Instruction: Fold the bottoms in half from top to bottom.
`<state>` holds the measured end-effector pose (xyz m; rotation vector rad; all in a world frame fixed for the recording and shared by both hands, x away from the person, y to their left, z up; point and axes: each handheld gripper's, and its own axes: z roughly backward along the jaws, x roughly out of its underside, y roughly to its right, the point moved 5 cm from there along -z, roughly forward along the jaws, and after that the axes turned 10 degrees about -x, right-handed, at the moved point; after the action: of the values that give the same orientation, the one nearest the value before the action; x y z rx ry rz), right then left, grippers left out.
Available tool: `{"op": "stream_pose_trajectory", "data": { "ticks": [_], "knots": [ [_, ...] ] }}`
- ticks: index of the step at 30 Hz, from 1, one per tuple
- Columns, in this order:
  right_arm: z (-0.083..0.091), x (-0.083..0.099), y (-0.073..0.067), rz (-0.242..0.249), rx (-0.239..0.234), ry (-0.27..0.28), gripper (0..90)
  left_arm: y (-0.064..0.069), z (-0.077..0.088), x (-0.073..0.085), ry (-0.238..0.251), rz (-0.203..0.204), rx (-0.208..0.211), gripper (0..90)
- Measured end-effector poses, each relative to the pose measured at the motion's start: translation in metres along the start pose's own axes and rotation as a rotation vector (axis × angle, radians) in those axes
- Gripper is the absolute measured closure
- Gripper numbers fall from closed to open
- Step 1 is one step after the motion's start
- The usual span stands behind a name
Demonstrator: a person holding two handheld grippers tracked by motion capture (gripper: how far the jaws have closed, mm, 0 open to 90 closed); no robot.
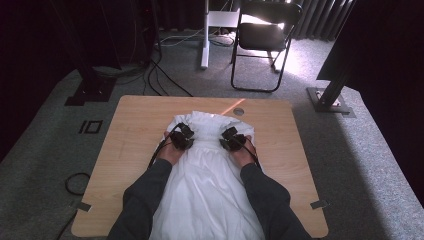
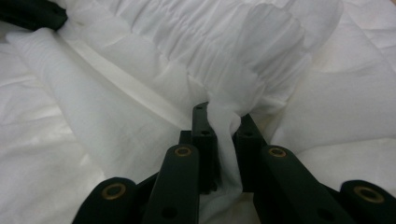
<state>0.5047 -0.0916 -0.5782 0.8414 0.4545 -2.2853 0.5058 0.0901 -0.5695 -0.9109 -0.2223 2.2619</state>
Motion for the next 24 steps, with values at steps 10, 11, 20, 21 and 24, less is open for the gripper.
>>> {"op": "stream_pose_trajectory", "data": {
  "ticks": [10,11,20,21,24],
  "knots": [
    [-0.013,-0.025,0.021,0.022,0.109,-0.067,82.4,-0.003,-0.005,-0.015,-0.028,0.094,0.035,82.5],
    [-0.011,-0.025,0.022,0.014,0.095,-0.054,82.5,-0.006,0.001,-0.016,0.000,0.115,0.053,82.5],
    [0.069,-0.046,0.009,0.010,0.013,0.223,82.9,-0.027,0.090,-0.041,0.301,0.224,0.138,83.8],
    [0.088,-0.052,0.005,0.024,0.012,0.263,82.9,-0.027,0.099,-0.042,0.327,0.233,0.150,83.8],
    [0.121,-0.059,-0.004,0.056,0.008,0.330,82.9,-0.021,0.134,-0.043,0.409,0.233,0.187,83.9]
  ]
}}
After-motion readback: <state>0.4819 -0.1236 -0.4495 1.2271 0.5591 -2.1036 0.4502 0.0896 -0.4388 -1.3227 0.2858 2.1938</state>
